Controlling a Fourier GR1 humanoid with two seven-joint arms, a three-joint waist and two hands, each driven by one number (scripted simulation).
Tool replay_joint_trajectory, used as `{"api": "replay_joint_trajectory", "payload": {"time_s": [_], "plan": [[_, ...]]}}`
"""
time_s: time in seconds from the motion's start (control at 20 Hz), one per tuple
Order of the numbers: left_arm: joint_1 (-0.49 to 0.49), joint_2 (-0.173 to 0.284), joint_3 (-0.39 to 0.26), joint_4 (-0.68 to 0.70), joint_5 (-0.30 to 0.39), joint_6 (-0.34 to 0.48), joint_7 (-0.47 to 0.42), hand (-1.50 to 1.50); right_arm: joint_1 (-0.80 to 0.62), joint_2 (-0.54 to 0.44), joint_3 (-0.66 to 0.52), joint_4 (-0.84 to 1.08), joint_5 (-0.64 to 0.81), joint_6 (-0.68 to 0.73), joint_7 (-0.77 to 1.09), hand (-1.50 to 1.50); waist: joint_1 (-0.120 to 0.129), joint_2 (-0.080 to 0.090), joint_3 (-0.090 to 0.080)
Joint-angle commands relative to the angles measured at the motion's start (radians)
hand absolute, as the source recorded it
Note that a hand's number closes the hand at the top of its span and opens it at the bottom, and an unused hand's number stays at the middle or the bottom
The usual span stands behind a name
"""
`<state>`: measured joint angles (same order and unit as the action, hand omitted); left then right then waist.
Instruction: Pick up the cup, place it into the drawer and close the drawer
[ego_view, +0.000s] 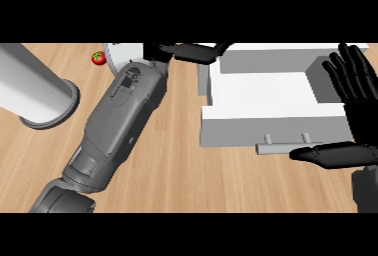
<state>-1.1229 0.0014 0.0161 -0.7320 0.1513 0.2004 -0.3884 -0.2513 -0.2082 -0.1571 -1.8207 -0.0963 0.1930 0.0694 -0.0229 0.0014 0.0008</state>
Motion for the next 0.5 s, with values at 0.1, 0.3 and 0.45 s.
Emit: {"api": "replay_joint_trajectory", "payload": {"time_s": [0.1, 0.3, 0.45], "plan": [[-0.154, -0.001, -0.103, 0.185, 0.071, 0.14, 0.104, 1.5, 0.026, 0.014, 0.034, -0.051, -0.001, 0.015, 0.002, -1.5, -0.04, 0.008, 0.0], [-0.245, -0.001, -0.143, 0.307, 0.1, 0.164, 0.166, 1.5, -0.032, 0.003, 0.024, -0.05, -0.021, 0.008, 0.047, -1.5, -0.057, 0.012, 0.0], [-0.231, -0.001, -0.204, 0.382, 0.108, 0.182, 0.12, 1.5, -0.091, 0.013, 0.032, 0.035, -0.013, 0.01, 0.005, -1.5, -0.08, 0.029, 0.001]]}}
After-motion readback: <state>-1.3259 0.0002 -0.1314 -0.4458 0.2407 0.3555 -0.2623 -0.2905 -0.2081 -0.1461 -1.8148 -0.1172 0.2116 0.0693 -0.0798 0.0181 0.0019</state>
